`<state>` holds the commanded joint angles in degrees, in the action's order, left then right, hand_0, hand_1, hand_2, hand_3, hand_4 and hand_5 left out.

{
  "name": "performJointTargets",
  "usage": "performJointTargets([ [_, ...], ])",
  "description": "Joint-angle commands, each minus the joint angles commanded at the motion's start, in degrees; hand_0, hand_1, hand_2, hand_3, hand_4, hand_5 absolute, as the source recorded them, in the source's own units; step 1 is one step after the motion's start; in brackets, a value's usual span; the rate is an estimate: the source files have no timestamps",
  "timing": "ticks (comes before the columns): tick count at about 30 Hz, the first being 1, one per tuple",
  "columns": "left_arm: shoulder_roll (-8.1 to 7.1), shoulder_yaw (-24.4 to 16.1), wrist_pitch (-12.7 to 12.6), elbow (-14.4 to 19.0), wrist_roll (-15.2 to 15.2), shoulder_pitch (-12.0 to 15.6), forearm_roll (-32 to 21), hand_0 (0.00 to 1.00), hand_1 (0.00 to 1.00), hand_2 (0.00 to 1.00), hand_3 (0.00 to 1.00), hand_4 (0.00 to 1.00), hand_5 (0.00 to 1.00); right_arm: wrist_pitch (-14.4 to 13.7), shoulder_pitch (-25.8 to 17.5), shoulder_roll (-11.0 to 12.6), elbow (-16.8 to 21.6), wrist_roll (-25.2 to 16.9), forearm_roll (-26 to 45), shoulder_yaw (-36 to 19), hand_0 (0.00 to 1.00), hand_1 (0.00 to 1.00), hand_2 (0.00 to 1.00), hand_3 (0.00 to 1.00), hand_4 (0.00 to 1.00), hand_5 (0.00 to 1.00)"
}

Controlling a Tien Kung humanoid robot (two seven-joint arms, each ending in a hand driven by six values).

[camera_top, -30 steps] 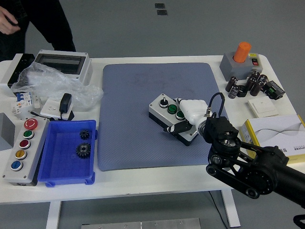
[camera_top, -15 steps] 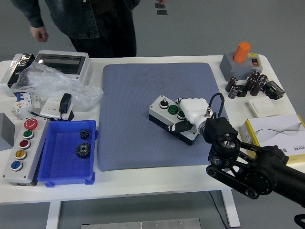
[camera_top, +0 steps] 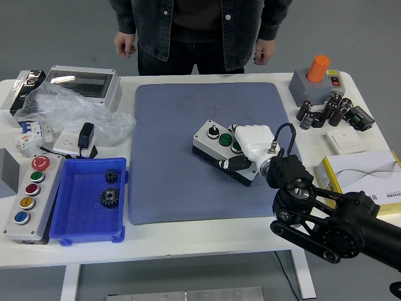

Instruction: Pick up the button,place it on the desk,press the button,press the button

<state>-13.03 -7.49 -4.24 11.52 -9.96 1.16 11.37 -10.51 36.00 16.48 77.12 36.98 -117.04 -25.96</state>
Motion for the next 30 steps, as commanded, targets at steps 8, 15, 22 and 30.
performJointTargets([
  [8,0.03,-0.1,-0.2,0.0,0.1,-0.2,0.2,0.671,0.688,0.624,0.640,0.605,0.364,-5.3,5.6,4.6,3.6,-7.3,0.1,8.6,0.197,0.487,0.428,0.382,0.577,0.002],
  [15,-0.04,0.1,-0.2,0.0,0.1,-0.3,0.0,0.672,0.689,0.624,0.641,0.608,0.373,-8.5,10.9,7.3,4.6,-16.6,1.8,16.2,0.313,0.517,0.433,0.383,0.598,0.007],
  [22,-0.01,0.2,-0.3,0.0,0.1,-0.4,0.0,0.672,0.690,0.625,0.642,0.609,0.374,-10.5,13.3,6.9,0.7,-23.6,2.4,18.8,0.431,0.538,0.440,0.385,0.558,0.002],
  [30,-0.05,0.3,-0.3,0.0,0.1,-0.4,0.0,0.671,0.690,0.626,0.643,0.609,0.375,-11.9,14.8,5.5,-4.8,-27.9,2.3,21.1,0.527,0.575,0.450,0.387,0.526,0.002],
])
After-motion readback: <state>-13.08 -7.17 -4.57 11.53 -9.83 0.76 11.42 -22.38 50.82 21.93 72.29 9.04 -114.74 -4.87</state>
